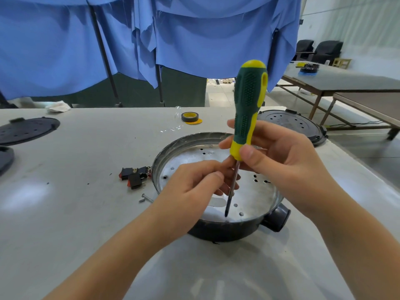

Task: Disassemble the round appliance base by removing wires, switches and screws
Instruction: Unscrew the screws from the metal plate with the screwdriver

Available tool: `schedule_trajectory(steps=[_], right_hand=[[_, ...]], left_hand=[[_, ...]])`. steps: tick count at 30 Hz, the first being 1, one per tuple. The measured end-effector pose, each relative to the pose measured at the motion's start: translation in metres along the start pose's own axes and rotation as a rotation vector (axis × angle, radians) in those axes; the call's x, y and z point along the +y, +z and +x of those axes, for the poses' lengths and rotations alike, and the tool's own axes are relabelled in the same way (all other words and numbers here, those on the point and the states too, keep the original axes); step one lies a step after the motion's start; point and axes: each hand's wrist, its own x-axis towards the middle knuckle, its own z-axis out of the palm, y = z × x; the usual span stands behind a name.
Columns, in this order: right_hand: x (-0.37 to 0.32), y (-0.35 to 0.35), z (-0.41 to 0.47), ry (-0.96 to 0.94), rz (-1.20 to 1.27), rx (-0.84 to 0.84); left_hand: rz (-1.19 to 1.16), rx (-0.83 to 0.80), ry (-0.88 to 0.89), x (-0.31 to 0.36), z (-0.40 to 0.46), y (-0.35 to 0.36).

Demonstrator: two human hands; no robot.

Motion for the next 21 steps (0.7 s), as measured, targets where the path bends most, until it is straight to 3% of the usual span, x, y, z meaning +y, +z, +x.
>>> schedule_trajectory(steps=[7, 13, 17, 21], right_hand=[[-0.001, -0.002, 0.002, -0.050, 0.030, 0.130], [0.002, -0.002, 0.003, -0.003, 0.028, 0.114], [0.005, 0.000, 0.003, 0.005, 0.065, 0.093], [0.007, -0.002, 0.004, 0.011, 0.062, 0.107]], left_hand=[[0.072, 0.029, -0.019, -0.002, 0.004, 0.001], [0.255, -0.025, -0.015, 0.002, 0.007, -0.003], [0.515, -0.213, -0.149, 0.004, 0.013, -0.017], [0.594, -0.489, -0.269, 0.008, 0.020, -0.024]])
